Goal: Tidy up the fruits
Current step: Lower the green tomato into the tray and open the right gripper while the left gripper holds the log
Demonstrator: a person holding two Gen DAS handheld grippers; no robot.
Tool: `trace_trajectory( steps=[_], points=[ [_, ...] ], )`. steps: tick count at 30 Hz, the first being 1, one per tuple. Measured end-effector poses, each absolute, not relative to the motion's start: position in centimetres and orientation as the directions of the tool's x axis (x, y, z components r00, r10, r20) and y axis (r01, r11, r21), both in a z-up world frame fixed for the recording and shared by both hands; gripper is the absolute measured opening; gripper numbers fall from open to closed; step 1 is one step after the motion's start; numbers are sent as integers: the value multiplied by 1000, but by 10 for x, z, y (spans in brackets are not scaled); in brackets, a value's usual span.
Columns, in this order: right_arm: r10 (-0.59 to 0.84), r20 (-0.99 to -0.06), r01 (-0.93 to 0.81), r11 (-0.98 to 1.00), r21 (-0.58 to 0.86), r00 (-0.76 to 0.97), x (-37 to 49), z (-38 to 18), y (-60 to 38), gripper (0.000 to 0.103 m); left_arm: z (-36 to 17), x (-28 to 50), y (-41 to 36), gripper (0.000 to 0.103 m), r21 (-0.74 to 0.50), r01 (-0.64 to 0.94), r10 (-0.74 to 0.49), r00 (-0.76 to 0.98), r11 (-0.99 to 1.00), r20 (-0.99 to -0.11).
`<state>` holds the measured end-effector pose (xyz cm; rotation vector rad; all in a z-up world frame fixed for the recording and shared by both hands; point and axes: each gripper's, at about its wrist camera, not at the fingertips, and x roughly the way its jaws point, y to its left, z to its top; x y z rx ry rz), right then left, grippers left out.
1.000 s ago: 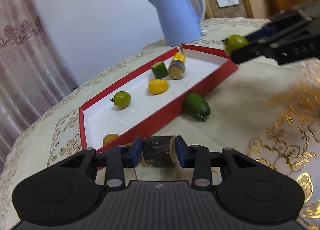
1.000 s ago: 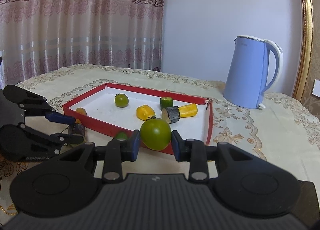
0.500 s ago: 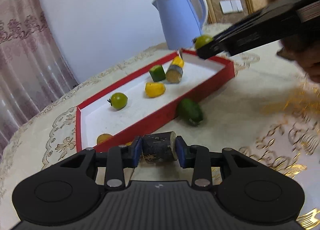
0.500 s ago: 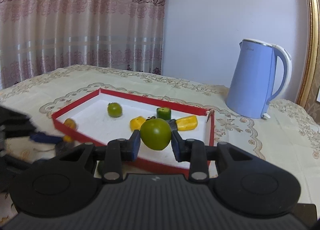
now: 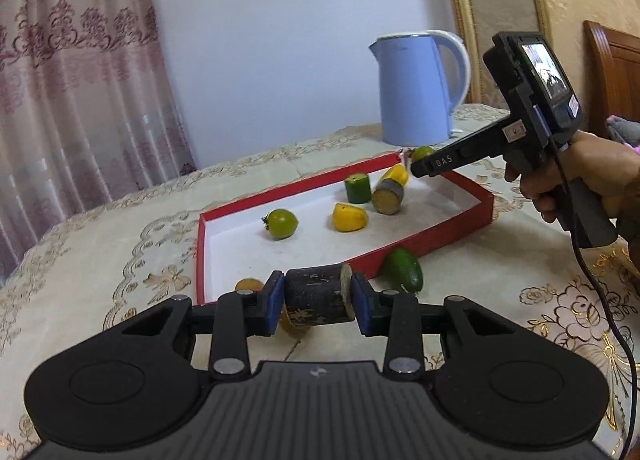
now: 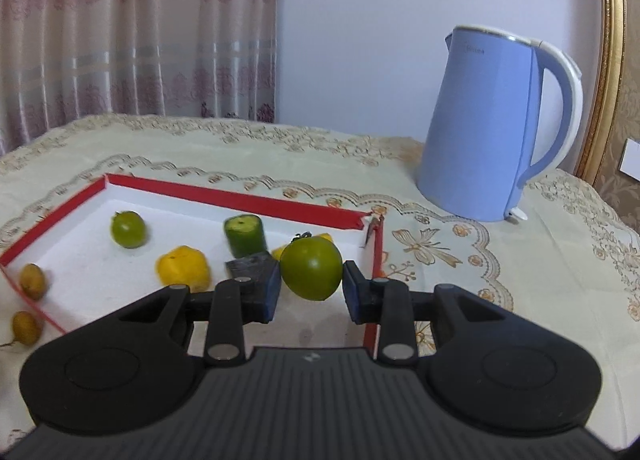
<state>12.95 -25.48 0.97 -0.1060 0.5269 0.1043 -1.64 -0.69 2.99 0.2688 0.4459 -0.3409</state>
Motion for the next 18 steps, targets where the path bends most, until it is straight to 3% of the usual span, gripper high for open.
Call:
trace_trajectory(
  steps=[18],
  points=[
    [62, -569, -118, 991, -62, 820, 147, -14, -257, 31, 20, 6, -8, 35, 142, 264, -152, 835, 954, -529]
  ],
)
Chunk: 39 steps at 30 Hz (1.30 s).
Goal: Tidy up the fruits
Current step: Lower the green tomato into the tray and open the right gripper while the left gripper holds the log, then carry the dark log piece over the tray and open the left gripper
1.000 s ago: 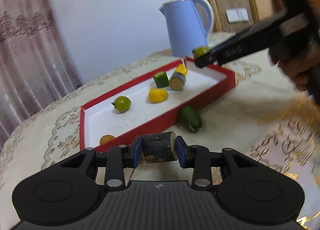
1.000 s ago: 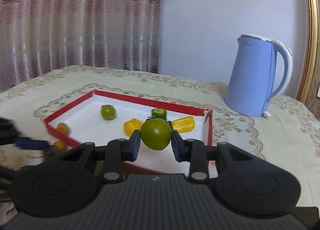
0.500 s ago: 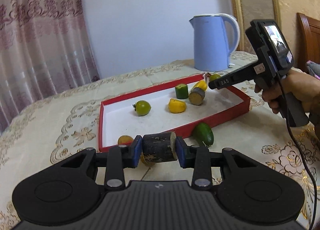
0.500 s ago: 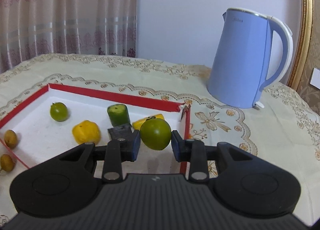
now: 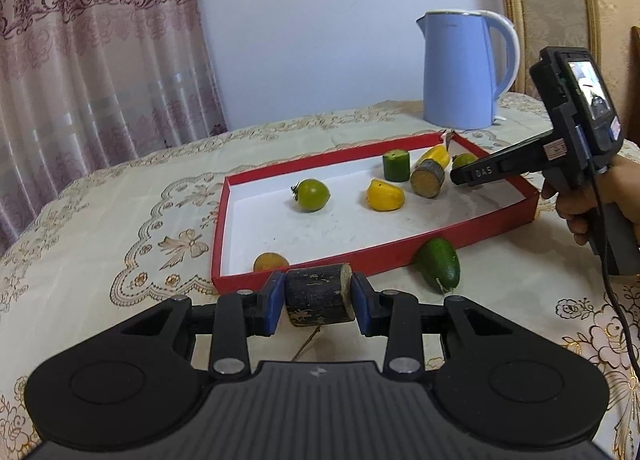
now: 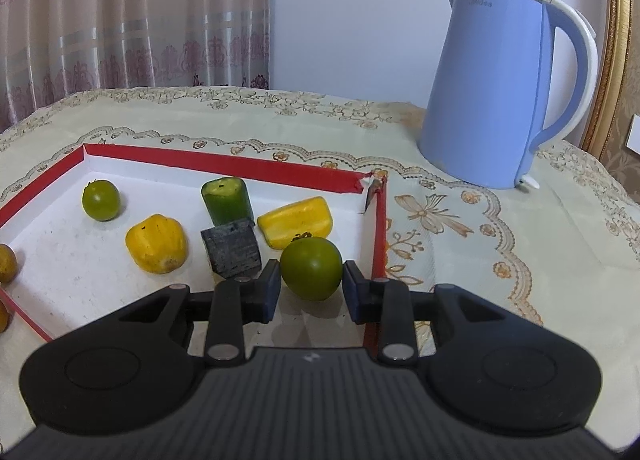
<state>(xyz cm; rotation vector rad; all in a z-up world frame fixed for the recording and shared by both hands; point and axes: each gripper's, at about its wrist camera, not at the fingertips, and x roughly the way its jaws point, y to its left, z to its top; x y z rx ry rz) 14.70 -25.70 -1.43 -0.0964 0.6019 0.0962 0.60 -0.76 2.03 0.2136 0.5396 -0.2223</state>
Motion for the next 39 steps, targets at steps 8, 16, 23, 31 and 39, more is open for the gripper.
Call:
trace_trajectory(
  steps=[8, 16, 23, 31, 39],
  points=[
    [61, -571, -117, 991, -60, 818, 147, -14, -256, 32, 17, 11, -5, 35, 138, 246, -130, 820, 959, -558],
    [75, -567, -126, 991, -52, 820, 143, -13, -256, 42, 16, 13, -8, 35, 149, 245, -120, 814, 958, -569],
    [75, -540, -113, 993, -38, 838, 126, -6, -260, 47, 16, 16, -10, 35, 145, 231, -108, 810, 962, -576],
    [104, -420, -94, 995, 45, 901, 57, 8, -264, 47, 20, 14, -1, 35, 105, 217, -125, 827, 970, -548],
    [187, -345, -156, 981, 115, 920, -8, 16, -252, 47, 37, 43, -11, 35, 137, 220, -119, 846, 966, -520]
  ],
)
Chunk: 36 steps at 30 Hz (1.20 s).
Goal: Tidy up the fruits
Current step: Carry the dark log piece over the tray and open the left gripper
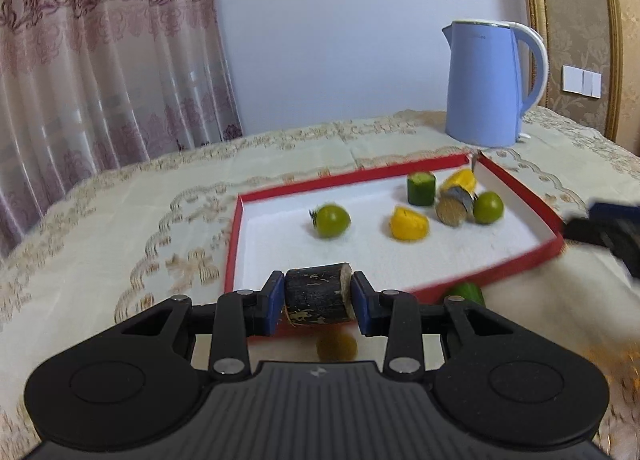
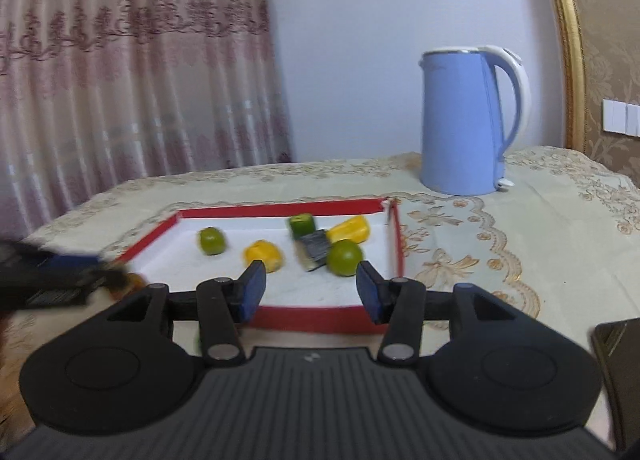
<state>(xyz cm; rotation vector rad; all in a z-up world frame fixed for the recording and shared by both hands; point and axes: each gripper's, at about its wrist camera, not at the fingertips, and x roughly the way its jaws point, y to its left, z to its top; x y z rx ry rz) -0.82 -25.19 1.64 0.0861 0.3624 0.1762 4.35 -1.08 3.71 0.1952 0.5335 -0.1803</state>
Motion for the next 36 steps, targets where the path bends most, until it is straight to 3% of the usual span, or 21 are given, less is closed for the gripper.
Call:
trace_trajectory(
  steps=[18, 20, 22, 36],
  points=[
    [218, -373, -219, 975, 40, 902, -34, 17, -239, 47, 36, 141, -45, 35, 154, 152, -35, 814, 976, -579],
    [217, -374, -221, 975, 34, 902, -35, 17, -239, 54, 33, 149, -48, 35, 165, 142, -18, 810, 976, -587],
    [213, -374, -217, 976, 32, 902, -36, 17, -239, 54, 30, 155, -49, 35, 171, 130, -4, 806, 977, -592],
    [217, -374, -220, 975, 36, 902, -38, 14, -242, 54, 33, 172, -61, 35, 208, 98, 37, 824, 973, -566]
  ],
)
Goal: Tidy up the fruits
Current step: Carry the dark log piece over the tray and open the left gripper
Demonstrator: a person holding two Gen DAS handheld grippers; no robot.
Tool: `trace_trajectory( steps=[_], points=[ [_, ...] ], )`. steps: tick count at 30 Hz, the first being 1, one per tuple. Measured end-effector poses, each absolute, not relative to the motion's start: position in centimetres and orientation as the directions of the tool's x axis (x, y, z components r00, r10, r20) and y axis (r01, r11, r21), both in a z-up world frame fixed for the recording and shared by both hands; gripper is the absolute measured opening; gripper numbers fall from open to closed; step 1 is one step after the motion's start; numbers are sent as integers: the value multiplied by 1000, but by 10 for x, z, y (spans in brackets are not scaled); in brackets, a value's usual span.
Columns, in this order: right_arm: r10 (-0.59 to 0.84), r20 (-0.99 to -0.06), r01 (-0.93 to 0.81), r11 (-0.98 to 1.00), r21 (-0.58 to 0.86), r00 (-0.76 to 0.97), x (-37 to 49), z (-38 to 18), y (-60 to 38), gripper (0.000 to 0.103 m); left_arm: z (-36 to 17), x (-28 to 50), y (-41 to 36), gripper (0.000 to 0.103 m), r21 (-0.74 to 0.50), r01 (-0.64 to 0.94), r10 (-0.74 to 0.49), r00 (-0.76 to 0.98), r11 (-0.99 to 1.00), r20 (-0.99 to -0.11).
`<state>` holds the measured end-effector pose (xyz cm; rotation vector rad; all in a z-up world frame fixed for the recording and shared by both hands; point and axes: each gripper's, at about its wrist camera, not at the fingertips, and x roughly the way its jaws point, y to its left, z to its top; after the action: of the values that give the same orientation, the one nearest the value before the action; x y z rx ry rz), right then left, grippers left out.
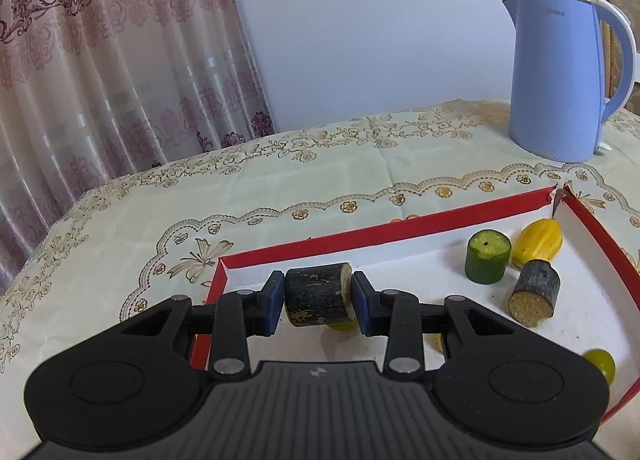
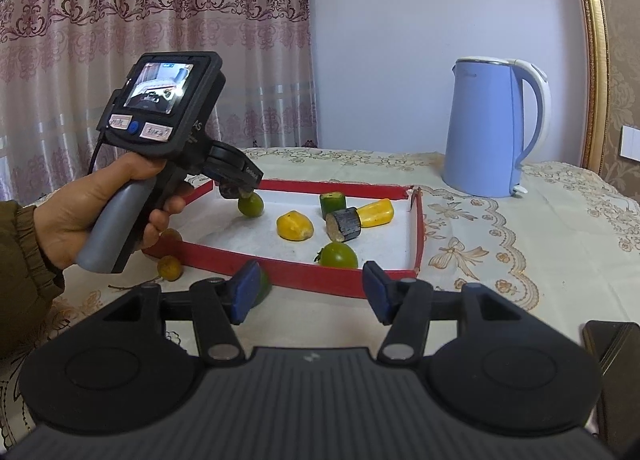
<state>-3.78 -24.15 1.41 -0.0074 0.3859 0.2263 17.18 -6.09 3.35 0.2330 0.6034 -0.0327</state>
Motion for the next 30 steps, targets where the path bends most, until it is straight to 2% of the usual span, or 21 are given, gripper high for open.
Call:
trace_trajectory(
  steps=[6, 8, 10, 12, 15, 19, 21, 27, 30],
  points=[
    [218, -376, -222, 975, 34, 901, -38, 13, -241, 54, 37, 174, -46, 38, 159, 79, 31, 806, 984, -591],
    [218, -378, -220, 975, 39, 900, -37, 12, -240, 54, 40, 172, -35, 43, 143, 69, 29, 808, 987, -589],
    [221, -380, -221, 974, 45, 898, -36, 10, -239, 55, 44, 168, -23, 54, 129, 49, 35, 812, 990, -583],
    [224, -381, -221, 974, 51, 897, -34, 9, -238, 56, 49, 163, -10, 61, 98, 37, 27, 815, 995, -579],
    [239, -383, -234, 970, 62, 892, -33, 7, -234, 57, 57, 150, 12, 62, 40, 14, 11, 819, 999, -574],
    [227, -403, -221, 973, 62, 887, -28, 3, -230, 65, 64, 115, 41, 62, -46, -24, -5, 837, 999, -547],
    [223, -410, -212, 975, 73, 884, -25, 2, -229, 65, 65, 99, 52, 68, -75, -37, -8, 845, 997, -535],
    [240, -410, -223, 971, 90, 880, -21, -1, -225, 65, 50, 53, 63, 68, -52, -107, 65, 856, 993, -512],
    [225, -421, -227, 973, 47, 879, -20, -2, -216, 65, 39, 34, 61, 68, -18, -139, 113, 866, 990, -487]
  ],
)
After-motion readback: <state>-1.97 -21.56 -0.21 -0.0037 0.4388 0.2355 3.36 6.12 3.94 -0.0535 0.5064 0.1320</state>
